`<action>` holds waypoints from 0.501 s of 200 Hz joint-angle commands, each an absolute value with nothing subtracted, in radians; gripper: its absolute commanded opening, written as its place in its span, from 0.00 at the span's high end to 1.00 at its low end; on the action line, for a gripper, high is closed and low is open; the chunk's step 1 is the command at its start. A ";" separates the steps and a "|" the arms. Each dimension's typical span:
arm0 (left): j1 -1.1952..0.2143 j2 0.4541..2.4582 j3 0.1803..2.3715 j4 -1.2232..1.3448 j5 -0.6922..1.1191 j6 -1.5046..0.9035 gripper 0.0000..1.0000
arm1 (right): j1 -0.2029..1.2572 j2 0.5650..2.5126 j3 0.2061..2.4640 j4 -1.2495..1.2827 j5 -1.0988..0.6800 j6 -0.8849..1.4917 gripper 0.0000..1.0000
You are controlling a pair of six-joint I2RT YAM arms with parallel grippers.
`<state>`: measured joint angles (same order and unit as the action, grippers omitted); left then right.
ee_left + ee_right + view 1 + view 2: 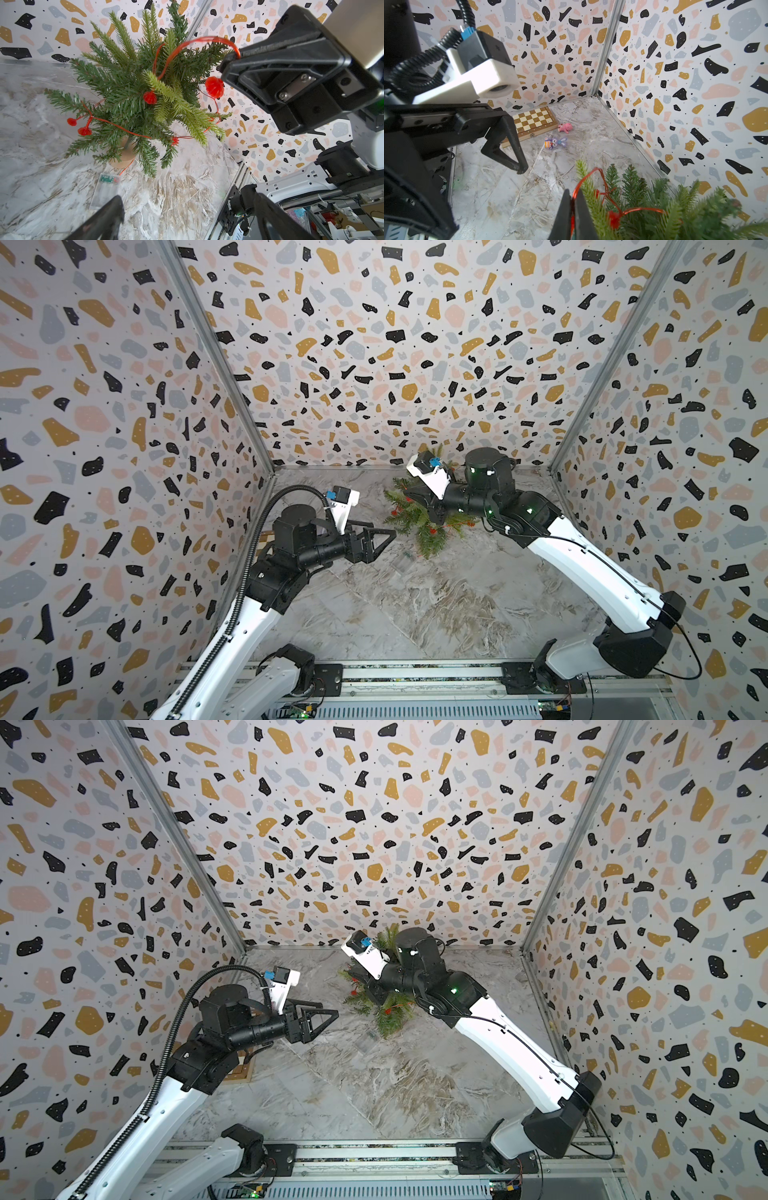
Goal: Remove string lights from the small christmas tree
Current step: Pick up the light string from the Christmas tree, then remove the light string from the Christmas tree.
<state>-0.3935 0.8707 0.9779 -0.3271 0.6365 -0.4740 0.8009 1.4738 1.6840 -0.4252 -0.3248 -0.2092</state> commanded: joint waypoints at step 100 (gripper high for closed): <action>-0.388 0.828 0.983 -0.362 0.619 -0.429 0.12 | 0.805 1.508 1.739 -0.374 -0.376 -0.218 1.00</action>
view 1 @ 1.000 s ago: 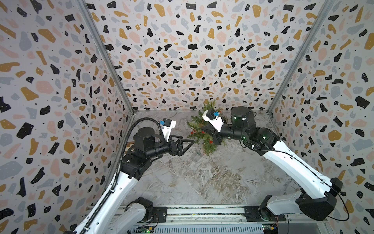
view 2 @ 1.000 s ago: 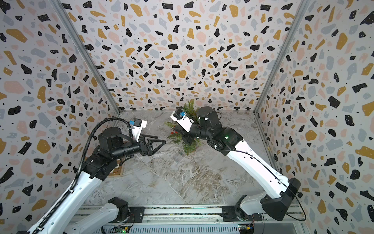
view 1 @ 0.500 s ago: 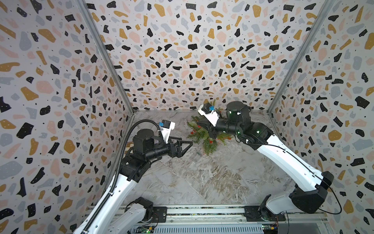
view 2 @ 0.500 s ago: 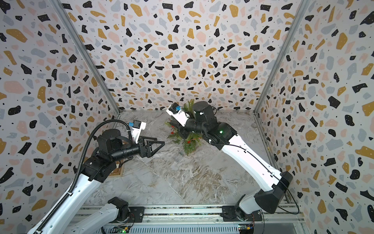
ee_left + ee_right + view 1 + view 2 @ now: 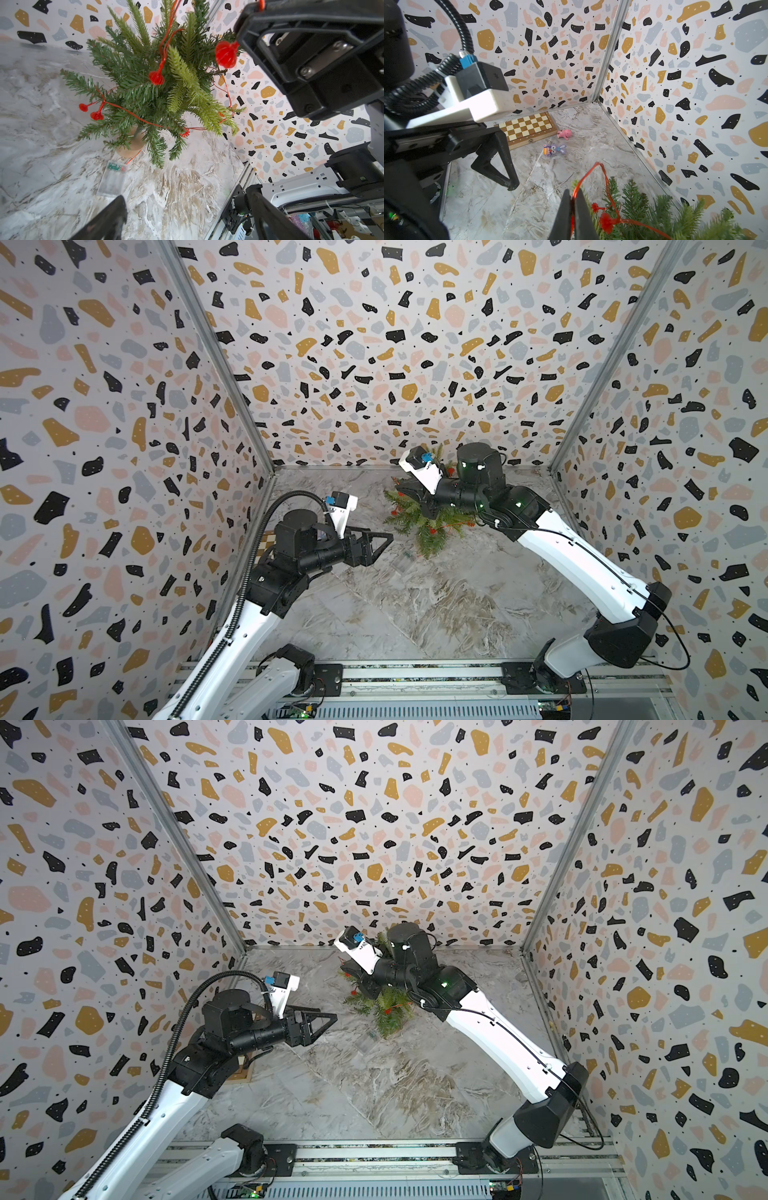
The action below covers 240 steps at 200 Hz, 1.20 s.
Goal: Remove string lights from the small christmas tree
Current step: Remove the light string from the Christmas tree.
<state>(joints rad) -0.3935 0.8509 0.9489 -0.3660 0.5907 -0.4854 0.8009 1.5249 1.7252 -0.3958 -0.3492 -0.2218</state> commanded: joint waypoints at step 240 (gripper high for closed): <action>-0.389 0.942 1.042 -0.368 0.661 -0.297 0.13 | 0.691 1.886 2.224 -0.440 -0.345 -0.207 1.00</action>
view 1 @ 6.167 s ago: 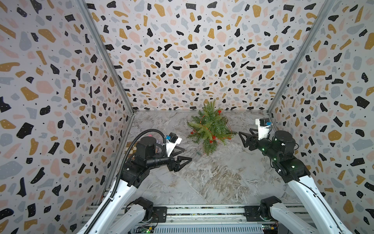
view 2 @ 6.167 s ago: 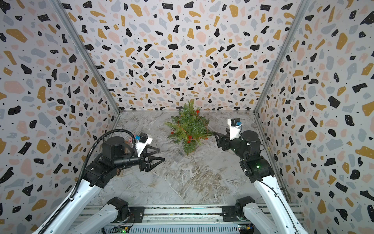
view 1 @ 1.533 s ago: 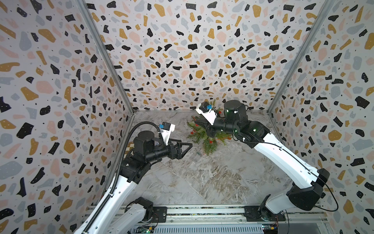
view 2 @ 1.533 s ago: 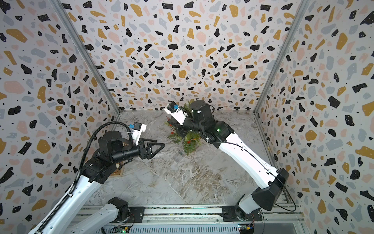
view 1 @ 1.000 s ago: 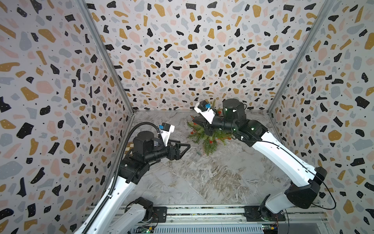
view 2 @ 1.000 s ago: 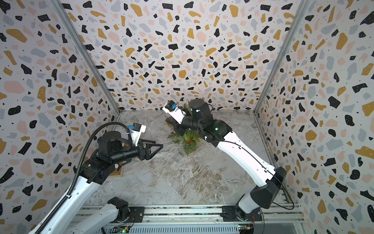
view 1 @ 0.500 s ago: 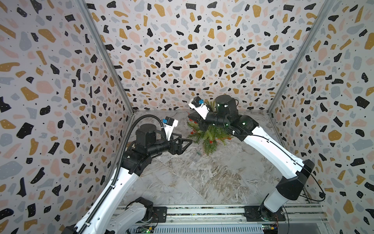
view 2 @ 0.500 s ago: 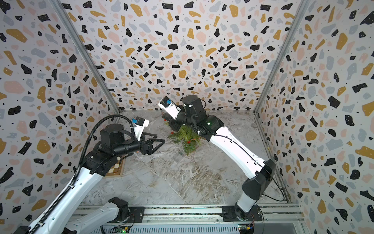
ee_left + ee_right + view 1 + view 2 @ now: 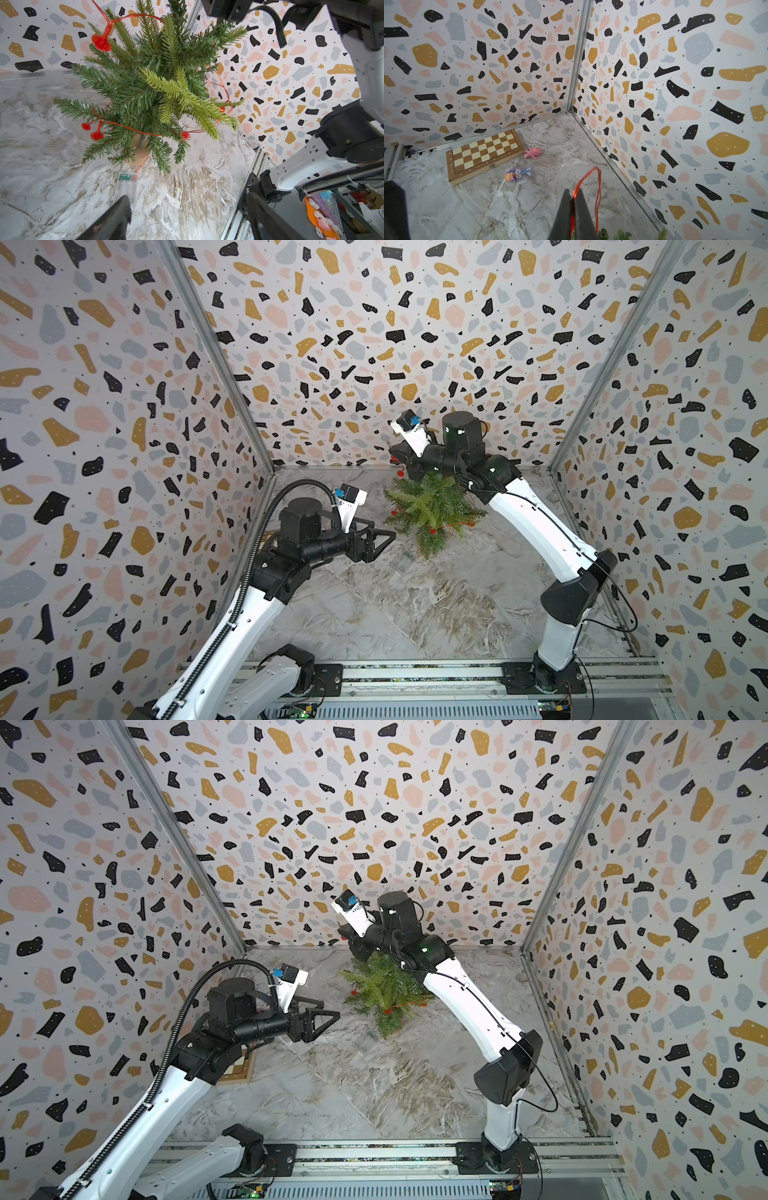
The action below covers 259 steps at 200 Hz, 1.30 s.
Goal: Remove string lights from the small christmas tree
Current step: Remove the light string from the Christmas tree.
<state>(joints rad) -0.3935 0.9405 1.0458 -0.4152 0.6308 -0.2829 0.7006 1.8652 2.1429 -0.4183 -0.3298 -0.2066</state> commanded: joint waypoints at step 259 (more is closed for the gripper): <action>-0.388 0.985 1.039 -0.336 0.666 -0.309 0.11 | 0.630 1.996 2.400 -0.388 -0.411 -0.169 1.00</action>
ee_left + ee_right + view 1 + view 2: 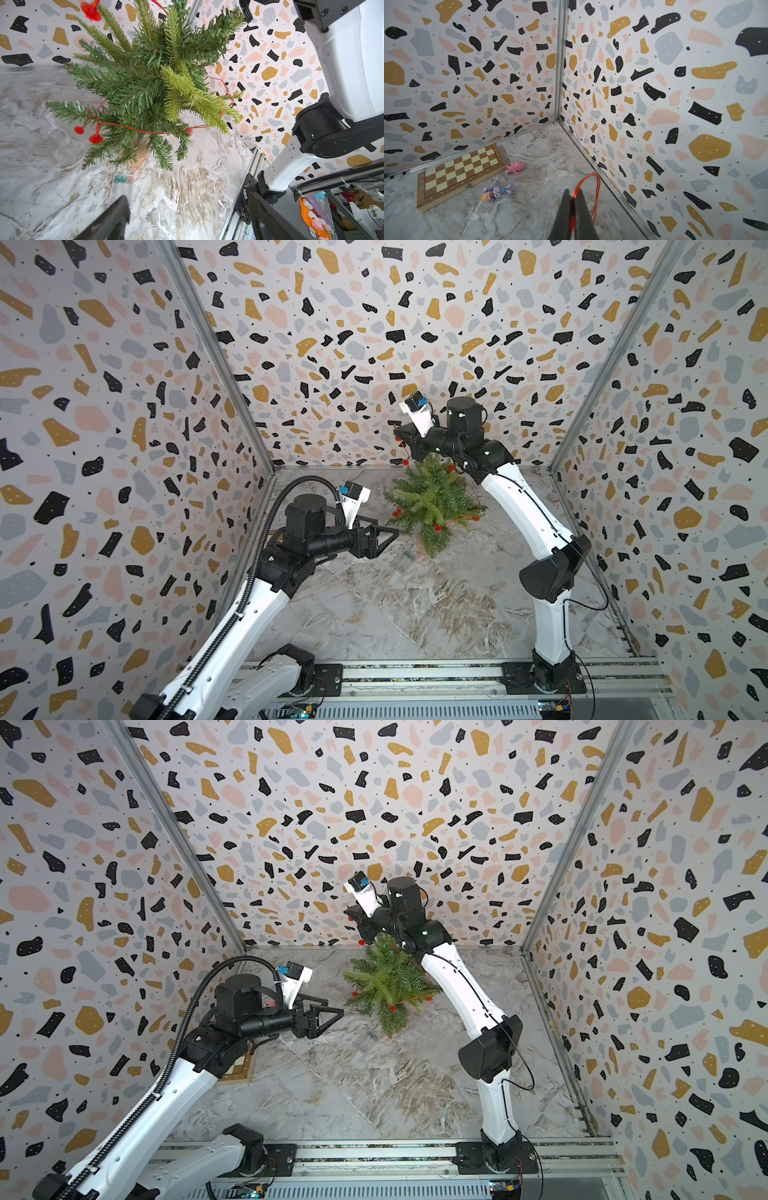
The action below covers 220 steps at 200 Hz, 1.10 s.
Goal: Remove string lights from the small christmas tree
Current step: Remove the light string from the Christmas tree.
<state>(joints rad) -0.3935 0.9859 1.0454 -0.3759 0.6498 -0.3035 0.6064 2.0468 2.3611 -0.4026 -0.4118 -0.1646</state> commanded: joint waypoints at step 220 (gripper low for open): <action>-0.388 0.980 1.062 -0.357 0.669 -0.294 0.11 | 0.622 1.969 2.401 -0.400 -0.428 -0.154 1.00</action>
